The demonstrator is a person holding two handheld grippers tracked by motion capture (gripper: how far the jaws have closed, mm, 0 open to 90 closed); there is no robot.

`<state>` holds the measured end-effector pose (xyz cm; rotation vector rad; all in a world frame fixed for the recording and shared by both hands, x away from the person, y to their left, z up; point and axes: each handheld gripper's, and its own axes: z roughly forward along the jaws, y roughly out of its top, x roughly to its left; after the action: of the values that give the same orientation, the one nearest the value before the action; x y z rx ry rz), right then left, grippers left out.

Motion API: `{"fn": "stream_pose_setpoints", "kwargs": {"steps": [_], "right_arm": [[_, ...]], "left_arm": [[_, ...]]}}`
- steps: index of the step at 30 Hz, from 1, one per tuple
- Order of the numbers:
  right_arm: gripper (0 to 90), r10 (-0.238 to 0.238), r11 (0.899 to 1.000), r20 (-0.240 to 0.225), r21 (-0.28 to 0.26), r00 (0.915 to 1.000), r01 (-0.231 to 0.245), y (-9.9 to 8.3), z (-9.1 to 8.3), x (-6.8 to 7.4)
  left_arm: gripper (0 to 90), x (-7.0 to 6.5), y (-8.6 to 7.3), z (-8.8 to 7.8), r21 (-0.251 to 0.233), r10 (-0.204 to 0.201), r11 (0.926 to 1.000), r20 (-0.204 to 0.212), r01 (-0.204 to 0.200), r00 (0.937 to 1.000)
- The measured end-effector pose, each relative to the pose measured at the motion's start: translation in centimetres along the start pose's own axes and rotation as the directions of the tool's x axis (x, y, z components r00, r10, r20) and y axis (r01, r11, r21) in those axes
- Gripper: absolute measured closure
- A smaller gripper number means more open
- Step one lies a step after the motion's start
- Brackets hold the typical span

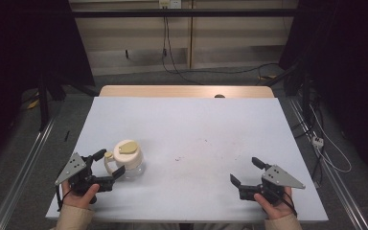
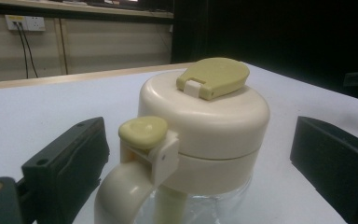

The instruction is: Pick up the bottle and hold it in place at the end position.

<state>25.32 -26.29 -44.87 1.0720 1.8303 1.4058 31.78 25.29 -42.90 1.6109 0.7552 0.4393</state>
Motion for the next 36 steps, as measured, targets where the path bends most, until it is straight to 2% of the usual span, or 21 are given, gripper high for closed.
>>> {"fn": "stream_pose_setpoints", "kwargs": {"steps": [7,12,13,14,19,21,24,25,27,28,29,31,32,33,36], "right_arm": [[3.1,-0.001,1.000,-0.001,0.004,1.0000,0.001,0.0,0.0,0.1],[3.1,-0.003,1.000,0.002,0.002,1.0000,0.003,0.0,0.0,0.1],[3.2,-0.003,1.000,0.000,0.002,1.0000,0.003,0.0,0.1,0.1],[3.1,-0.004,1.000,-0.001,0.001,1.0000,0.004,0.1,0.1,0.1],[3.1,-0.006,1.000,-0.001,0.001,1.0000,0.006,0.1,0.2,0.1],[3.1,-0.008,1.000,-0.004,0.001,1.0000,0.008,0.1,0.3,0.2],[3.1,-0.006,1.000,-0.002,0.001,1.0000,0.006,0.2,0.4,0.2],[3.1,-0.006,1.000,-0.003,0.001,1.0000,0.006,0.1,0.5,0.2],[3.1,-0.006,1.000,-0.004,0.003,1.0000,0.006,0.1,0.5,0.2],[3.1,-0.007,1.000,-0.005,0.004,1.0000,0.007,0.2,0.6,0.2],[3.1,-0.007,1.000,-0.005,0.004,1.0000,0.007,0.2,0.6,0.2],[3.1,-0.010,1.000,-0.008,0.005,0.9999,0.010,0.2,0.7,0.3],[3.1,-0.010,1.000,-0.007,0.006,0.9999,0.010,0.2,0.7,0.3],[3.2,-0.011,1.000,-0.005,0.007,0.9999,0.011,0.2,0.8,0.3],[3.1,-0.011,1.000,-0.003,0.009,0.9999,0.011,0.2,0.9,0.3]], "left_arm": [[3.8,-0.3,0.2,-0.1,0.001,0.005,1.0000,0.000,-0.005,1.0000],[4.1,-0.6,0.4,-0.6,0.015,0.030,0.9994,-0.012,-0.030,0.9995],[4.6,-0.7,0.5,-0.8,0.016,0.024,0.9996,-0.019,-0.023,0.9995],[5.6,-0.7,0.6,-1.1,0.018,0.021,0.9996,-0.008,-0.021,0.9998],[6.8,-1.1,0.7,-1.6,0.023,0.025,0.9994,-0.010,-0.025,0.9996],[10.0,-1.3,0.7,-1.8,0.017,0.027,0.9995,-0.017,-0.026,0.9995],[10.3,-1.6,0.9,-2.5,0.001,0.036,0.9994,-0.039,-0.036,0.9986],[11.1,-1.8,0.9,-2.7,0.002,0.041,0.9992,-0.035,-0.041,0.9985],[12.0,-2.2,0.7,-2.8,0.020,0.036,0.9992,-0.023,-0.035,0.9991],[12.8,-2.6,0.4,-2.7,0.055,0.042,0.9976,-0.004,-0.042,0.9991],[13.5,-2.6,0.4,-2.7,0.055,0.042,0.9976,-0.004,-0.042,0.9991],[13.9,-3.0,0.1,-2.4,0.093,0.047,0.9945,0.018,-0.049,0.9987],[13.9,-3.2,-0.1,-2.2,0.112,0.036,0.9929,0.025,-0.038,0.9990],[13.9,-3.3,-0.2,-2.0,0.139,0.039,0.9893,0.033,-0.043,0.9987],[12.2,-3.6,-0.8,-1.4,0.168,0.007,0.9857,0.012,-0.009,0.9999]]}}
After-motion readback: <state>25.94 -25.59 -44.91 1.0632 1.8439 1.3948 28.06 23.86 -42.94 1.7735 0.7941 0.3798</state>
